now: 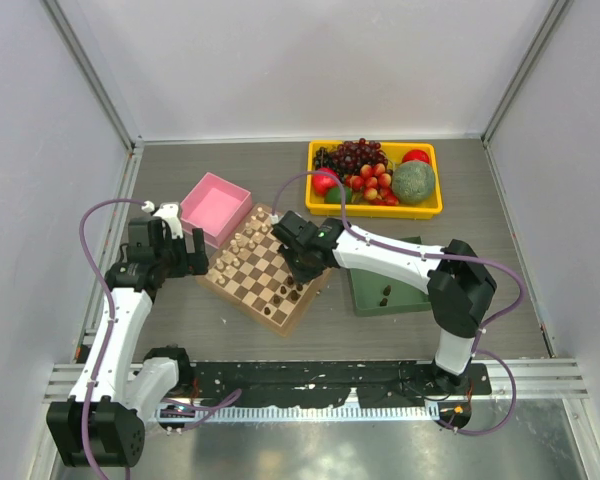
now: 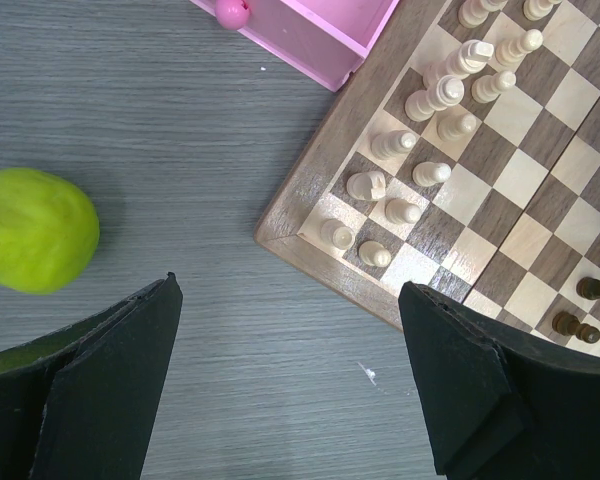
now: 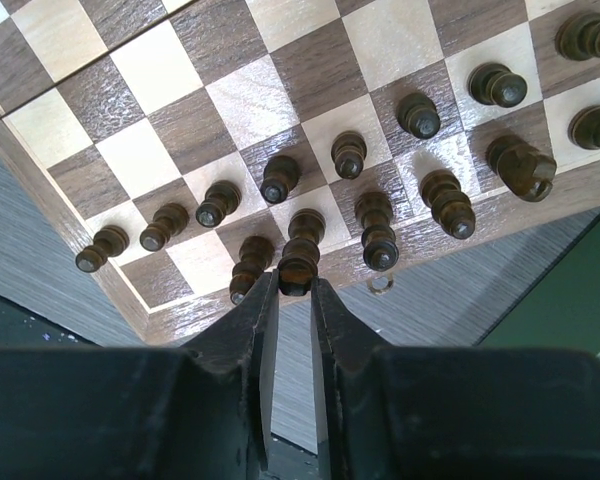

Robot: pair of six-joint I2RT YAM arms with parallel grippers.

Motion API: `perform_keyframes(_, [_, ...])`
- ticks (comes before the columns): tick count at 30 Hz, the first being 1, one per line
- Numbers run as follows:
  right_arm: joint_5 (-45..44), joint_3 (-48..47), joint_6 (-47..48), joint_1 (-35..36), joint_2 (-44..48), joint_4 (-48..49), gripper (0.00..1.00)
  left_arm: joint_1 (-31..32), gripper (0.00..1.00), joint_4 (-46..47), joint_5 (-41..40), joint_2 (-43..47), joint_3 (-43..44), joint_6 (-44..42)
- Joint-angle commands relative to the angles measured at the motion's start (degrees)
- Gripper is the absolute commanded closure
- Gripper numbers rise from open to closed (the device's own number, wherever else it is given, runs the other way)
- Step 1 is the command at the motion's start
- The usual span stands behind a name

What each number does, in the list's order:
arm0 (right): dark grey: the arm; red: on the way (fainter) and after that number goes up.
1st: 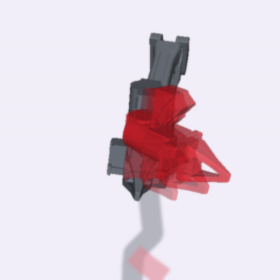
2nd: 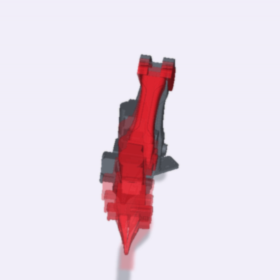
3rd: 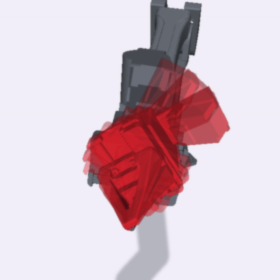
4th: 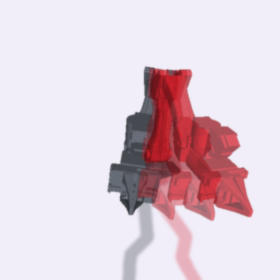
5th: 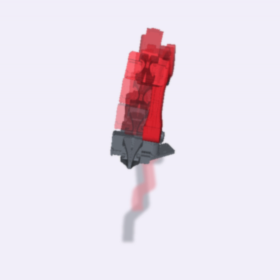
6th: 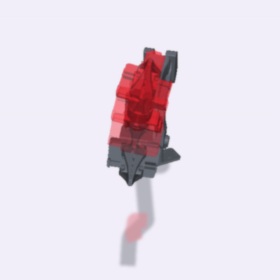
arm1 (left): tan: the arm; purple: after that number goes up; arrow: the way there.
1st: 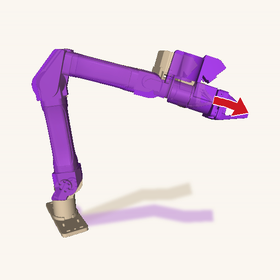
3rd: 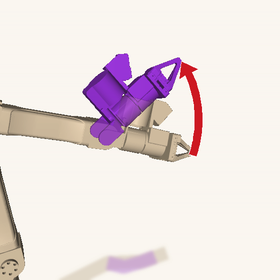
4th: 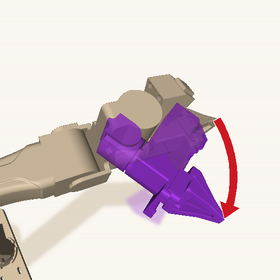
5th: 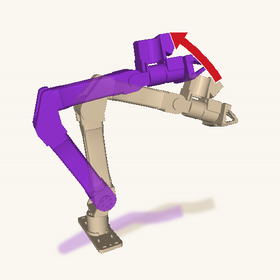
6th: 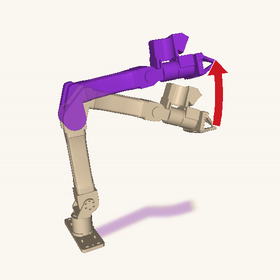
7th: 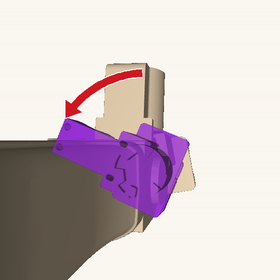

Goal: Set up the chess pieces on the board

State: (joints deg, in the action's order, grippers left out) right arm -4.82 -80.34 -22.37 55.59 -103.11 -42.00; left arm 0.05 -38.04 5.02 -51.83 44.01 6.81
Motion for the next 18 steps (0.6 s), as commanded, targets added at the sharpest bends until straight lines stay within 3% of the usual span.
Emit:
perform_keyframes(1, [-0.10, 0.53, -0.22, -0.05, 1.69, 0.43, 0.80, 0.21, 0.01, 0.42, 0.08, 0.86, 2.05, -0.83])
perform_keyframes(18, [-0.02, -0.44, 0.05, -0.13, 4.23, 0.60, 0.59, 0.21, 0.01, 0.42, 0.17, 0.77, 2.13, -0.83])
